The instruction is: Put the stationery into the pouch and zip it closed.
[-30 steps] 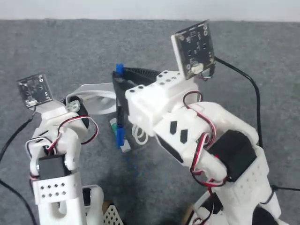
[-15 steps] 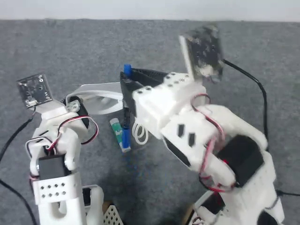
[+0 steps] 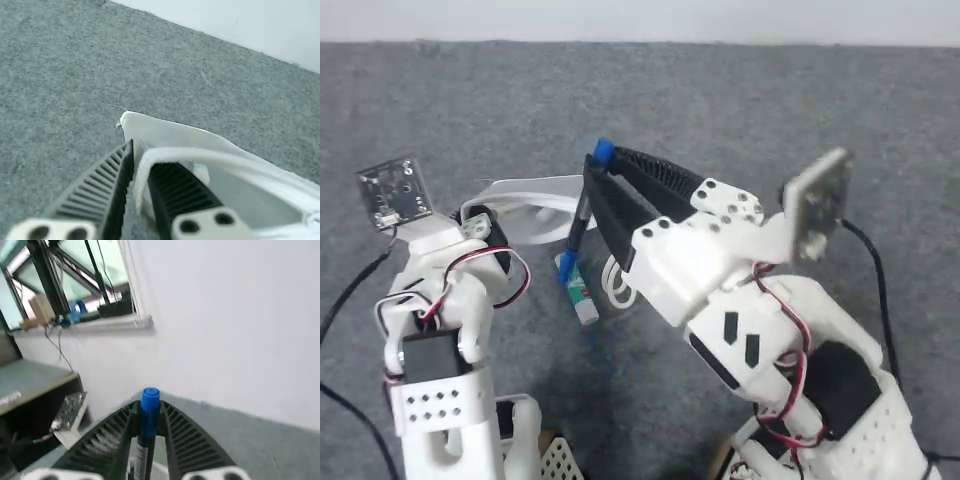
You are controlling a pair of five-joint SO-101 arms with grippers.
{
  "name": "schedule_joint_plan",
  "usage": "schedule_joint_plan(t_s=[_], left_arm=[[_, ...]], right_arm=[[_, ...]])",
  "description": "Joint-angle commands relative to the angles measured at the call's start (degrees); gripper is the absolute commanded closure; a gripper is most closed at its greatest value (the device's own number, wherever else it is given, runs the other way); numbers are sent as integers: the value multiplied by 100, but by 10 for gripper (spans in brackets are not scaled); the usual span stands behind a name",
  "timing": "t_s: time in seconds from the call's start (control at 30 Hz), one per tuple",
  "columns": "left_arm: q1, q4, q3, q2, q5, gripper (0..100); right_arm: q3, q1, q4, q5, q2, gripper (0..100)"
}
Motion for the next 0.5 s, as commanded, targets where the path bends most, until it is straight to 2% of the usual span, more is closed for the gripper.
schedule_joint_plan(t_s=[0.0, 0.47], left_arm=[[0, -158, -251, 70, -35, 988], [0, -167, -251, 79, -35, 988]], right_arm=[[299, 66, -980, -9, -321, 992], [2541, 66, -3908, 1793, -330, 992]])
